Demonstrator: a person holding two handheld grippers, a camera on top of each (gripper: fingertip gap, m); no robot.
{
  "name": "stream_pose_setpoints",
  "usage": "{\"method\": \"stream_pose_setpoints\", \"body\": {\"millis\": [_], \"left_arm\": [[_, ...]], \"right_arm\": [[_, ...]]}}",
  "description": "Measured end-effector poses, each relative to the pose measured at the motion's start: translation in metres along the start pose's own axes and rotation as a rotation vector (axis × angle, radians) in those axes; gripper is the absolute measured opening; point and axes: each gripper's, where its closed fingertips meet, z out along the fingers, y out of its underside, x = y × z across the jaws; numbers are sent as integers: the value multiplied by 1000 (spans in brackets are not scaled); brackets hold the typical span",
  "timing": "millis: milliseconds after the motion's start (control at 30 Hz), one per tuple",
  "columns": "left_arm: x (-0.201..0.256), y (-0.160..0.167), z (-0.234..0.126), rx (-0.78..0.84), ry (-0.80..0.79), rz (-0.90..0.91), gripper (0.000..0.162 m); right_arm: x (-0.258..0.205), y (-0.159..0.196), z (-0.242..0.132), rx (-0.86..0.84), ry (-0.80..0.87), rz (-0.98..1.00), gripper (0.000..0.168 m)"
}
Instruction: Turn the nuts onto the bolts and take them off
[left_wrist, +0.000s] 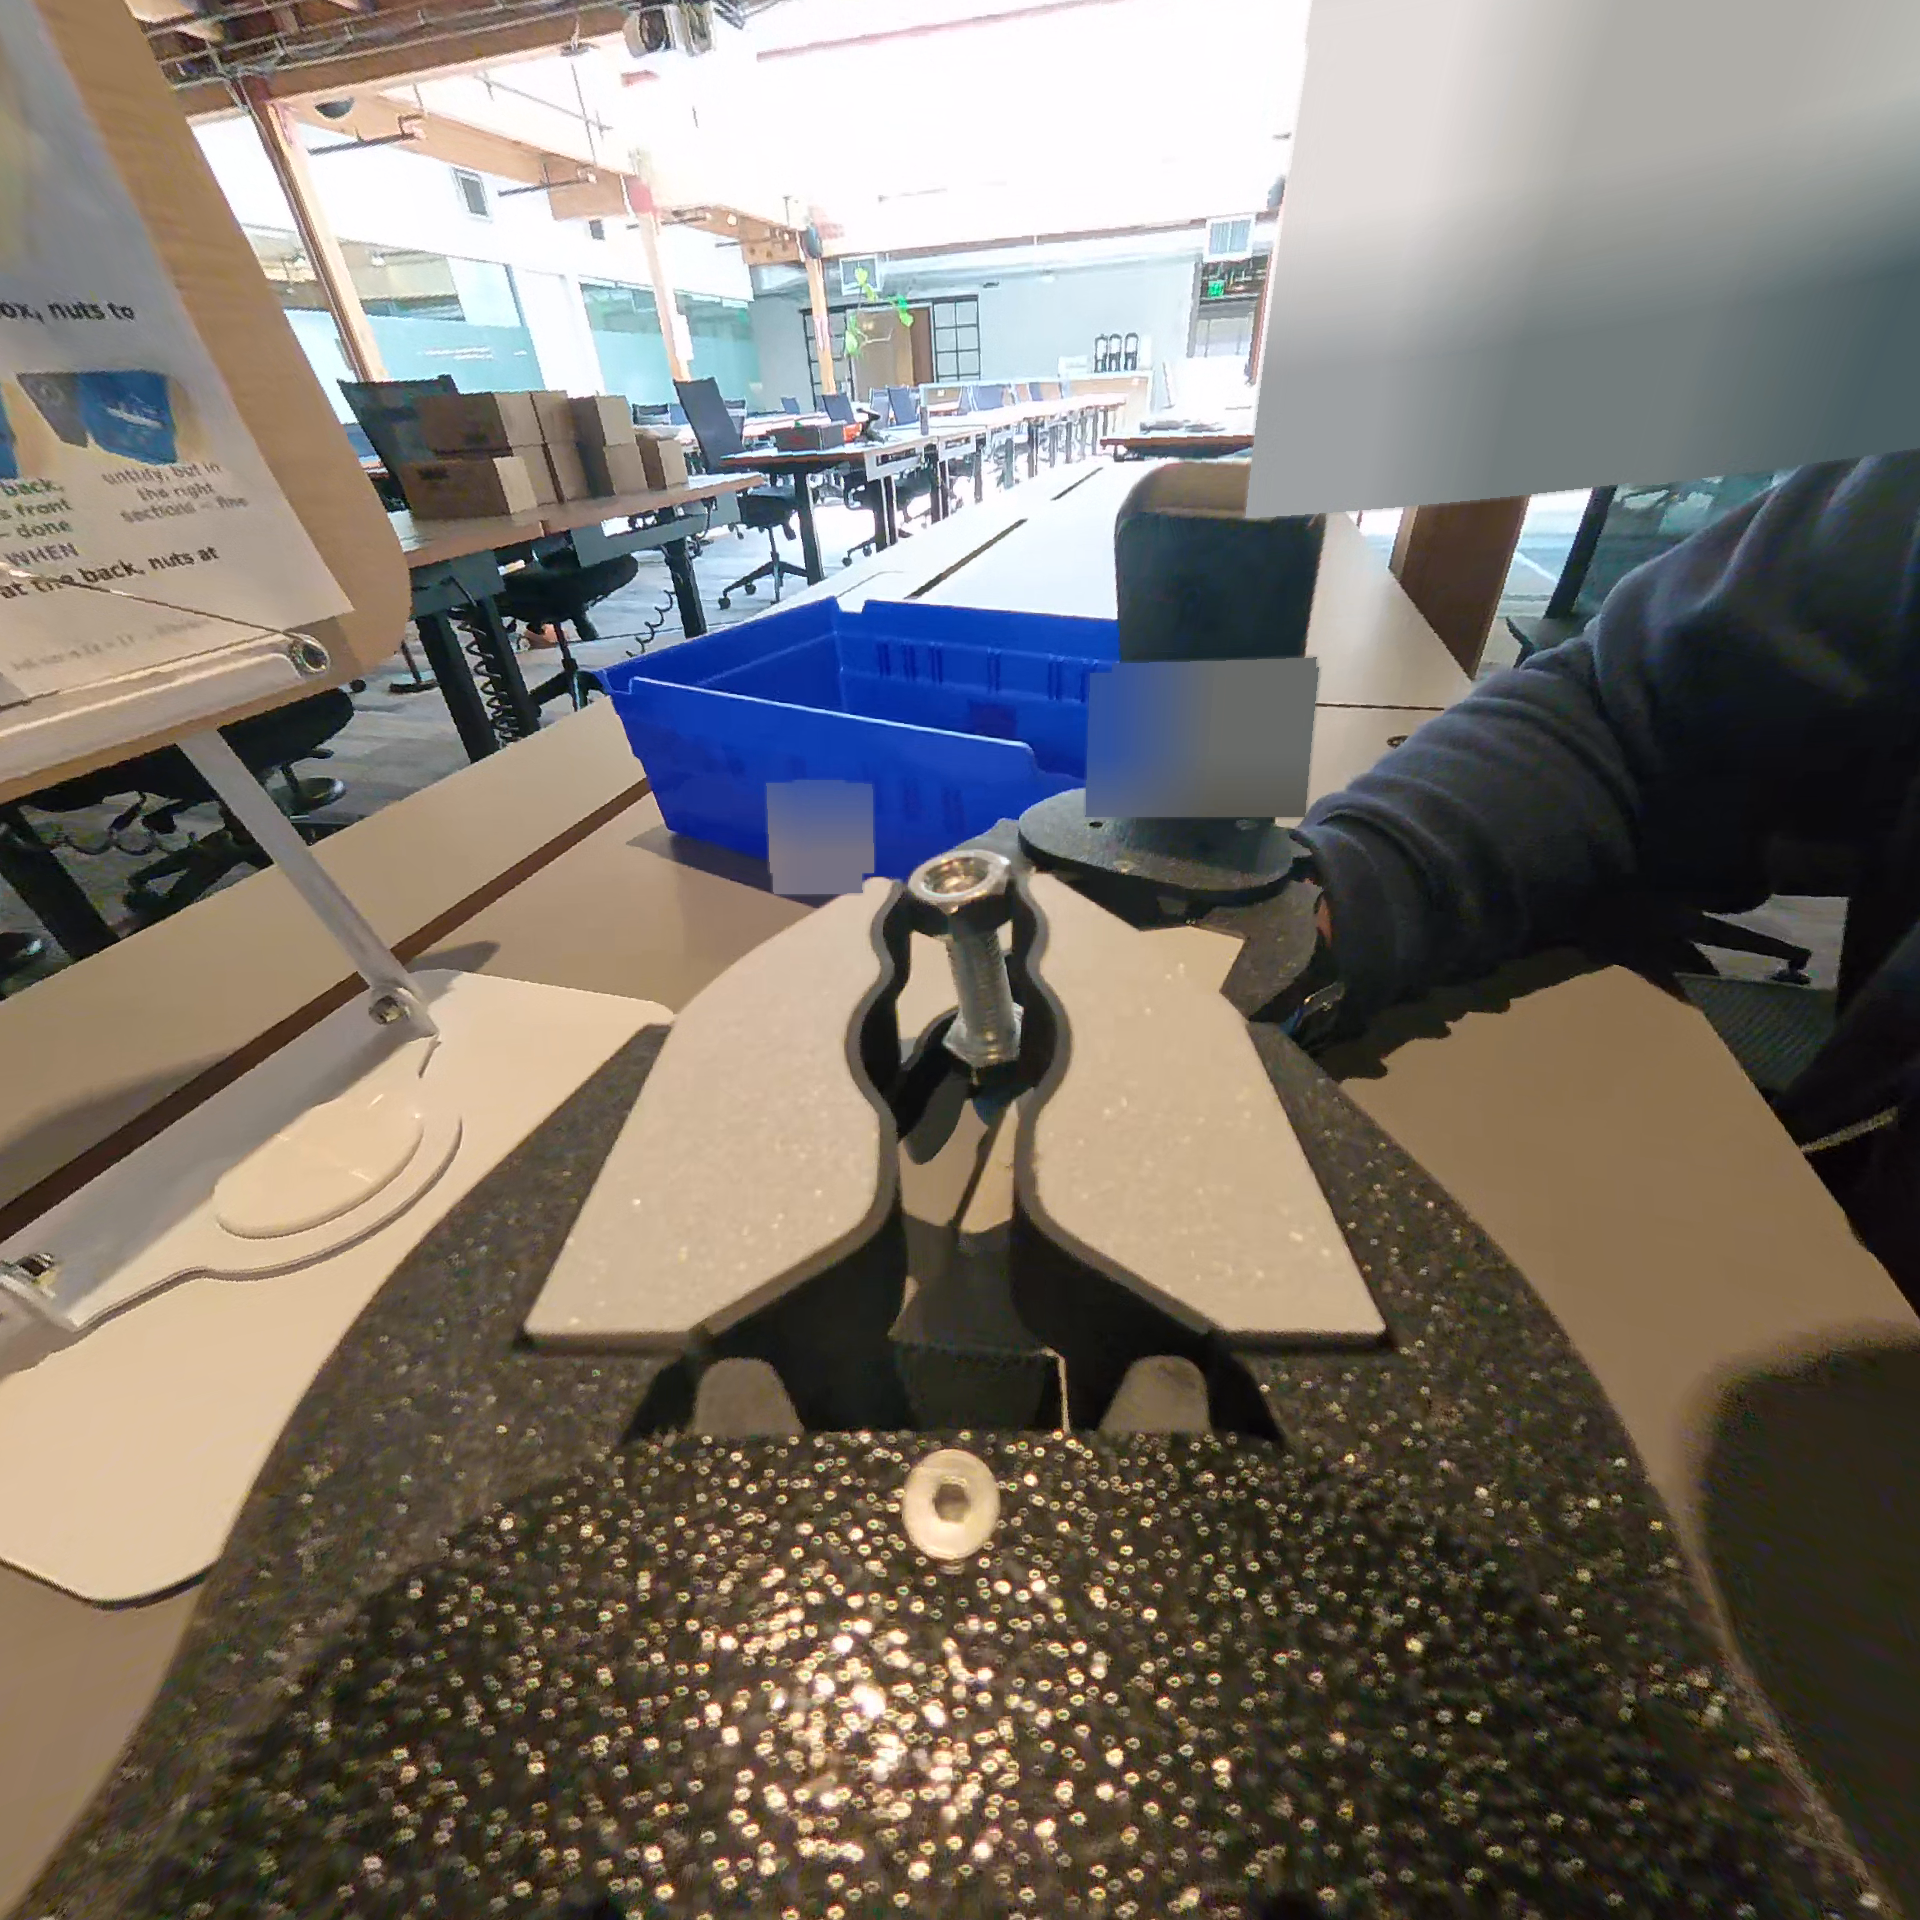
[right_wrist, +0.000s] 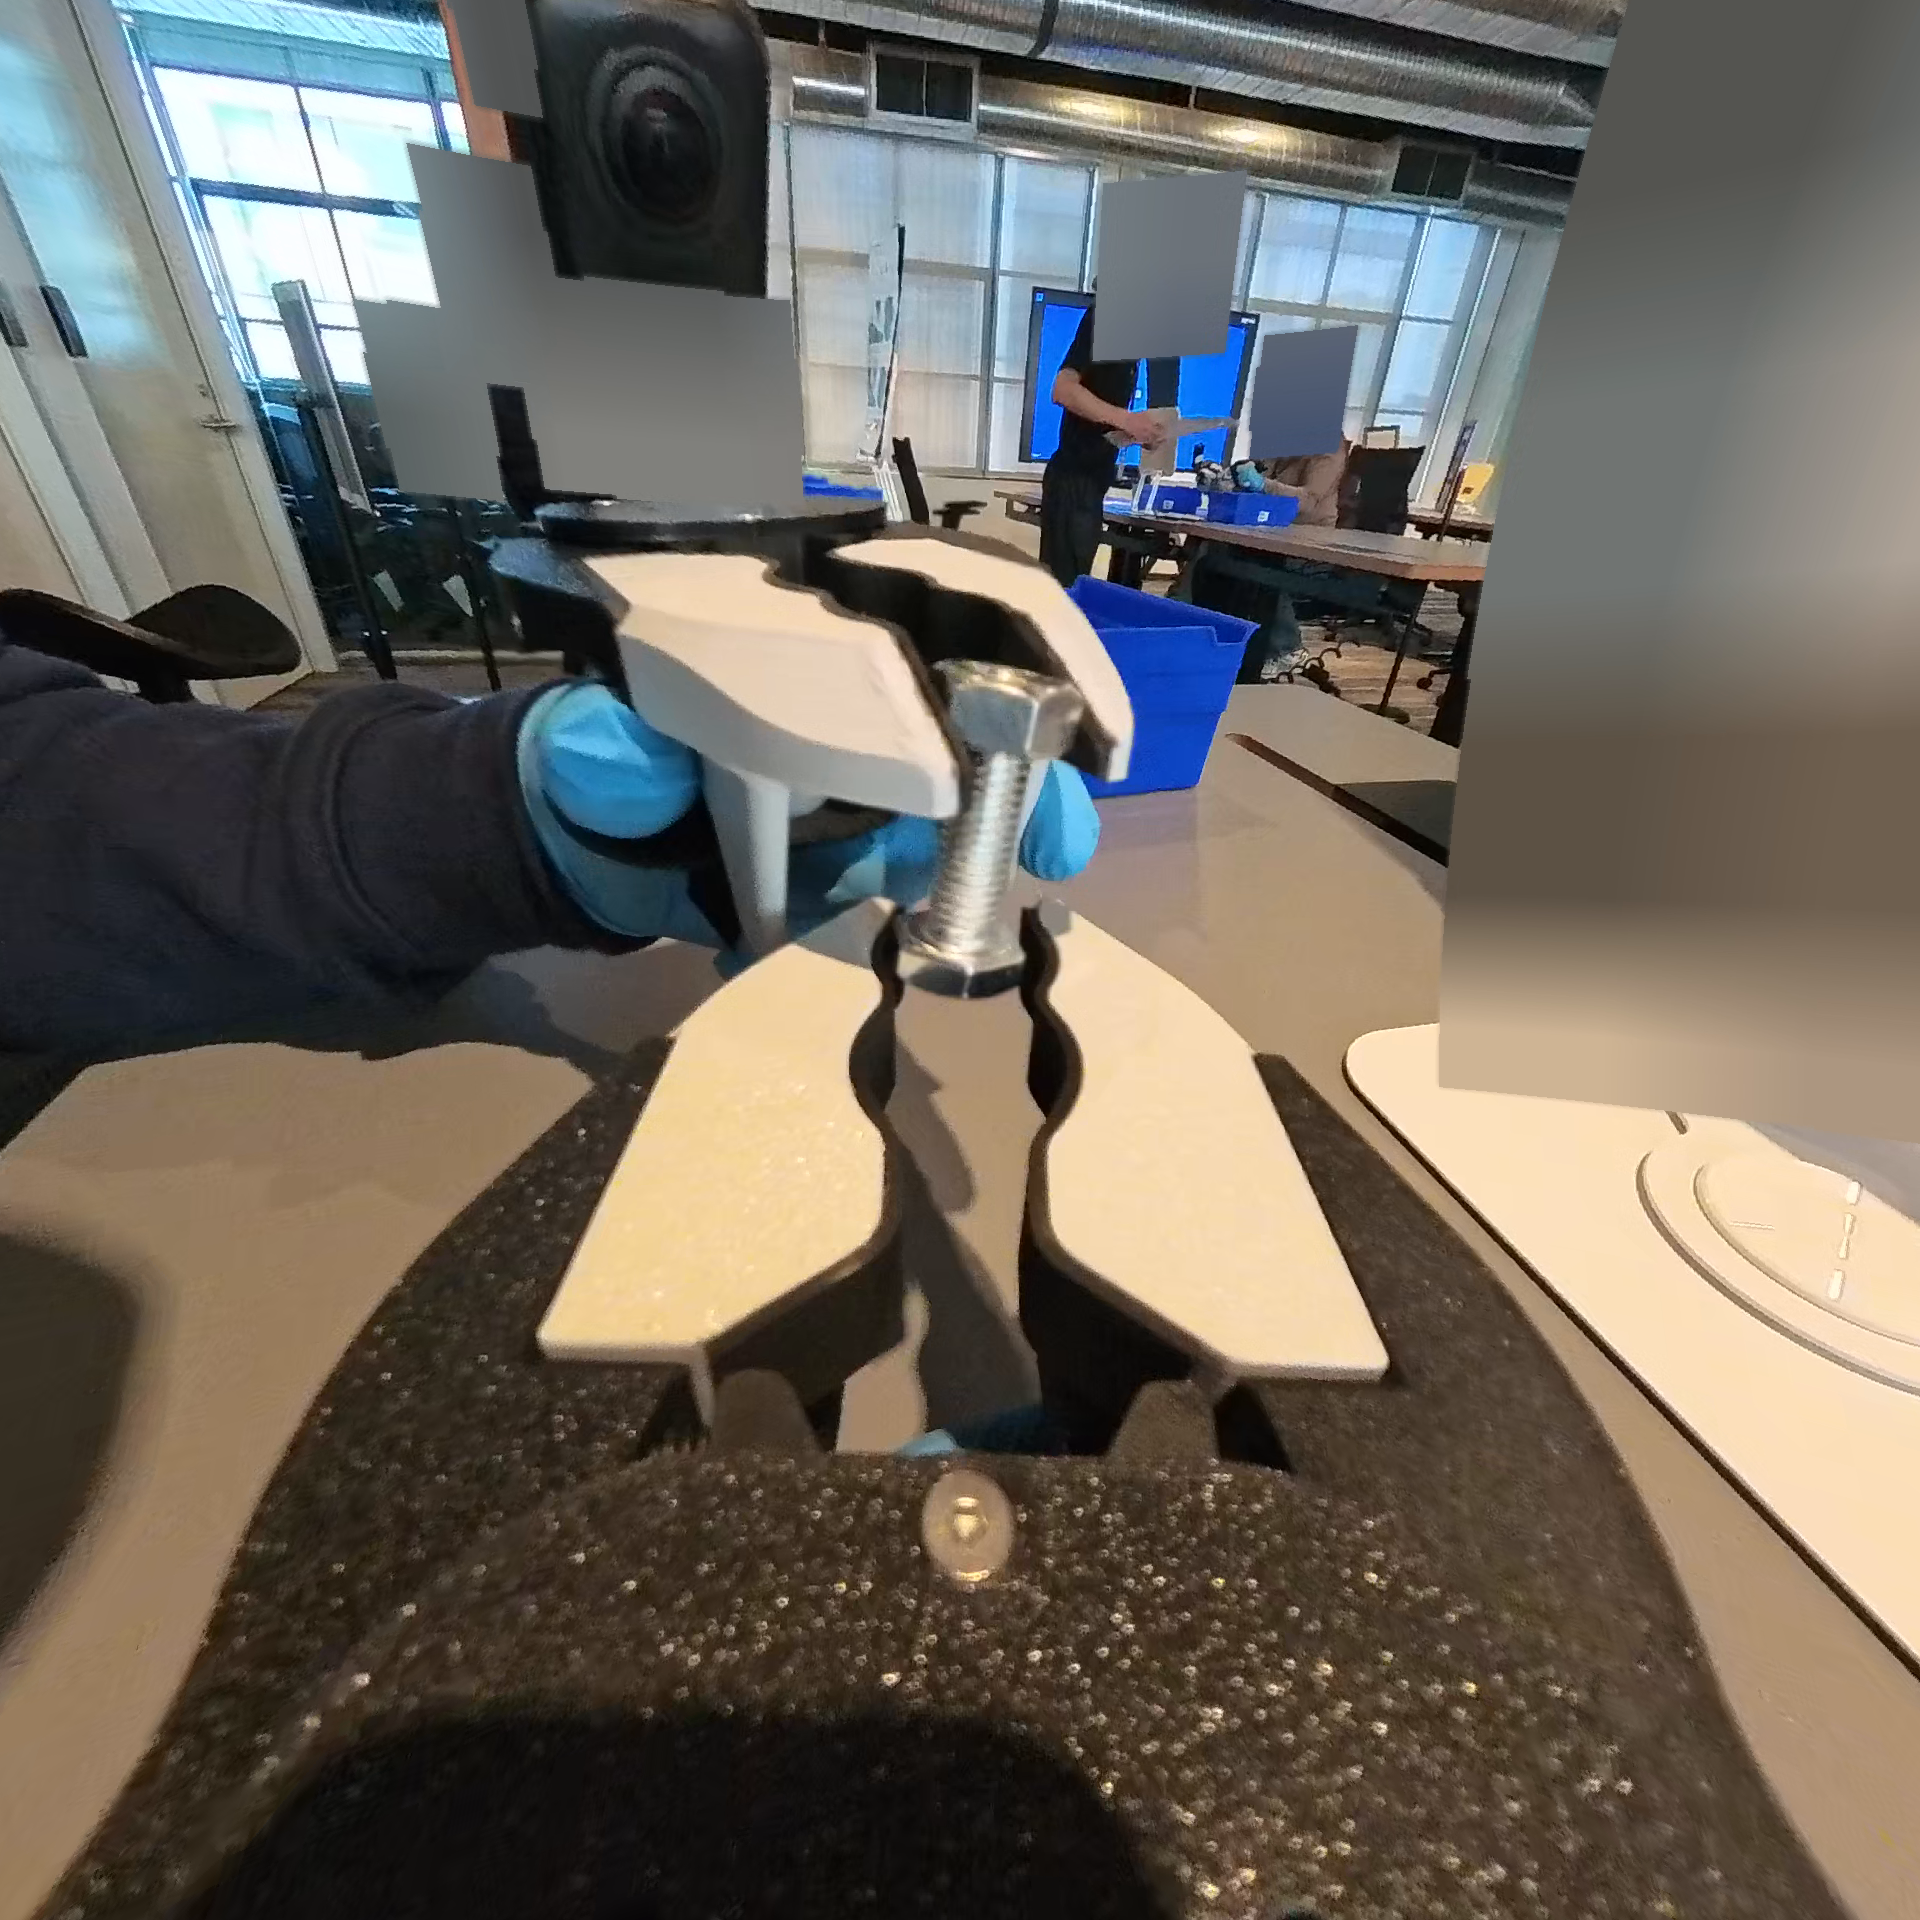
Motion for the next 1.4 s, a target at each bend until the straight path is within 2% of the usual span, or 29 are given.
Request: {"method": "stream_pose_setpoints", "body": {"millis": [833,967,1133,1400], "left_arm": [[2,4,-1,-25,20,16,18],[-2,-2,-4,-4,-5,5,33],[-7,-9,-4,19,-60,4,35],[-13,-9,-3,-90,-186,-3,33]], "right_arm": [[0,-3,-3,19,-7,-8,15],[10,-8,-7,45,41,-6,15],[17,-8,-8,47,90,-25,15],[26,-7,-10,30,186,-108,15]]}}
